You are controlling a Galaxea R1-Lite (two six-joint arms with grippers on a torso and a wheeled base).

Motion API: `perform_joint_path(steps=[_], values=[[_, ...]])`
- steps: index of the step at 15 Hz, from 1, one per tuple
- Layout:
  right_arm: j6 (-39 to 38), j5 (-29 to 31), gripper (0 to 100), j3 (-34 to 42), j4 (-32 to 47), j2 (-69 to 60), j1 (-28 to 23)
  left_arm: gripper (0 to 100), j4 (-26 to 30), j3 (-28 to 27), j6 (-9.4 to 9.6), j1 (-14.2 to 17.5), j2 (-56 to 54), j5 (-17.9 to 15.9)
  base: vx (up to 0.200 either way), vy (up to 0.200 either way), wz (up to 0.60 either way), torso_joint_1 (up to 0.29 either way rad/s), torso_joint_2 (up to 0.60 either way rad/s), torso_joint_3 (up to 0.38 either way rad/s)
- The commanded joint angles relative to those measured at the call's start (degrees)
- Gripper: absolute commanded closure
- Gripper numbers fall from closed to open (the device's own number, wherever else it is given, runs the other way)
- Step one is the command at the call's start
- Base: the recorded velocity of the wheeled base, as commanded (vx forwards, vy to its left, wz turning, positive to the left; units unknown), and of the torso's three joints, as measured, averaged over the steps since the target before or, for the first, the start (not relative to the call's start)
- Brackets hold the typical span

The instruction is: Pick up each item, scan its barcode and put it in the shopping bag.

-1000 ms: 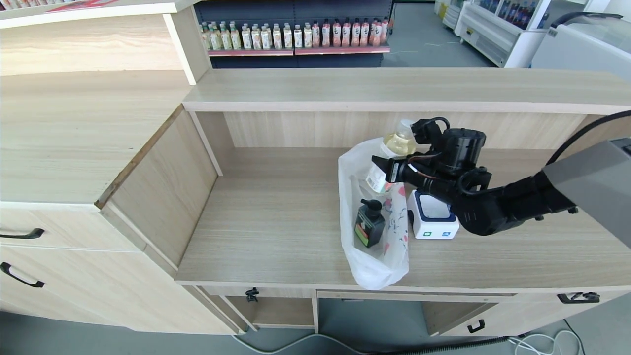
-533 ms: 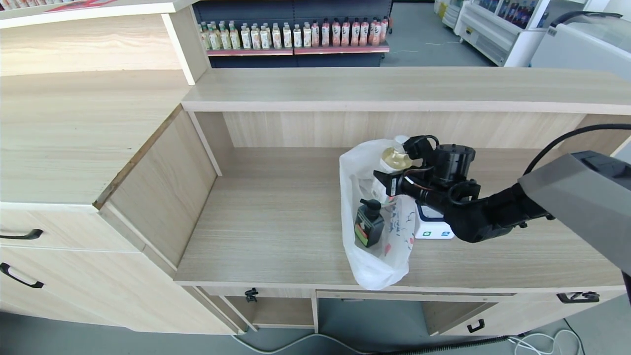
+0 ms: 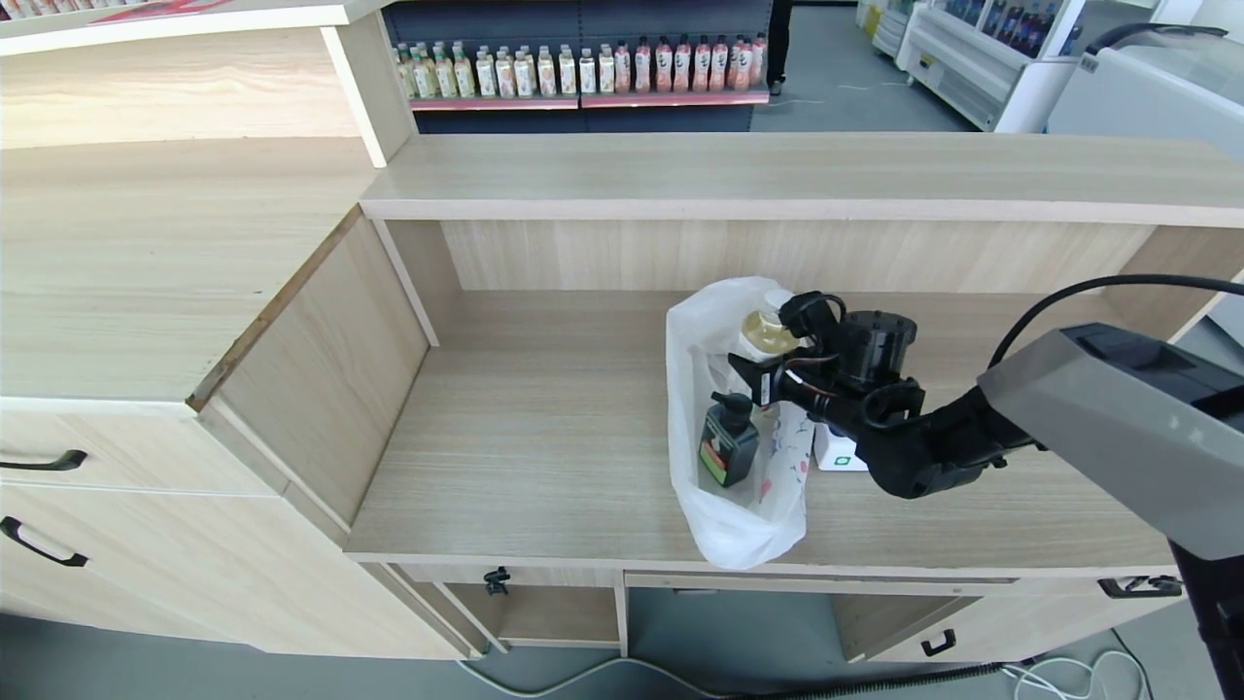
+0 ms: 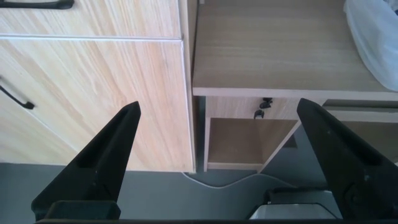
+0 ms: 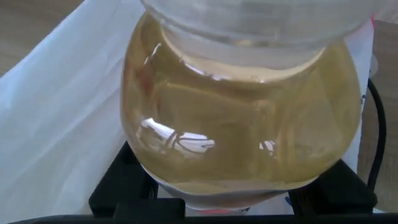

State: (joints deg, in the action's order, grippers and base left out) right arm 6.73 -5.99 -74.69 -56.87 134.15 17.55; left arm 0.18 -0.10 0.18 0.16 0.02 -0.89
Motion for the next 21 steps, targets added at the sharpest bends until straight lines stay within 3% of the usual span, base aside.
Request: perform_joint_path(steps=[1, 2, 3, 8, 10, 16, 19, 21], values=[[0.57, 0.01, 100, 0.07, -0.08, 1.47, -0.06, 0, -0.01, 0.01, -0.01, 0.02, -0.02, 0.01, 0.000, 0.000, 0.00, 0.000, 0.00, 0.000], [0.65, 0.01, 100, 0.07, 0.00, 1.56, -0.06, 0, -0.01, 0.01, -0.01, 0.02, -0.02, 0.01, 0.000, 0.000, 0.00, 0.000, 0.00, 0.000], [0.65, 0.01, 0, 0.16, -0.08, 1.73, -0.06, 0, -0.01, 0.01, -0.01, 0.02, -0.02, 0.01, 0.000, 0.000, 0.00, 0.000, 0.00, 0.000], [-0.93, -2.89, 0, 0.16, 0.36, -3.01, 0.02, 0, -0.01, 0.01, -0.01, 0.02, -0.02, 0.01, 0.000, 0.000, 0.00, 0.000, 0.00, 0.000], [-5.24, -4.03, 0, 0.42, 0.79, -7.23, -0.06, 0, -0.01, 0.01, -0.01, 0.02, -0.02, 0.01, 0.000, 0.000, 0.00, 0.000, 0.00, 0.000], [-7.87, -5.18, 0, 3.68, 10.20, -25.34, -1.12, 0, -0.01, 0.01, -0.01, 0.02, -0.02, 0.01, 0.000, 0.000, 0.00, 0.000, 0.00, 0.000], [-5.94, 1.59, 0, 14.75, 16.35, -35.97, -6.57, 0, -0.01, 0.01, -0.01, 0.02, -0.02, 0.01, 0.000, 0.000, 0.00, 0.000, 0.00, 0.000], [-2.86, 8.97, 0, 27.67, 16.44, -42.39, -15.27, 0, -0.01, 0.01, -0.01, 0.02, -0.02, 0.01, 0.000, 0.000, 0.00, 0.000, 0.00, 0.000]])
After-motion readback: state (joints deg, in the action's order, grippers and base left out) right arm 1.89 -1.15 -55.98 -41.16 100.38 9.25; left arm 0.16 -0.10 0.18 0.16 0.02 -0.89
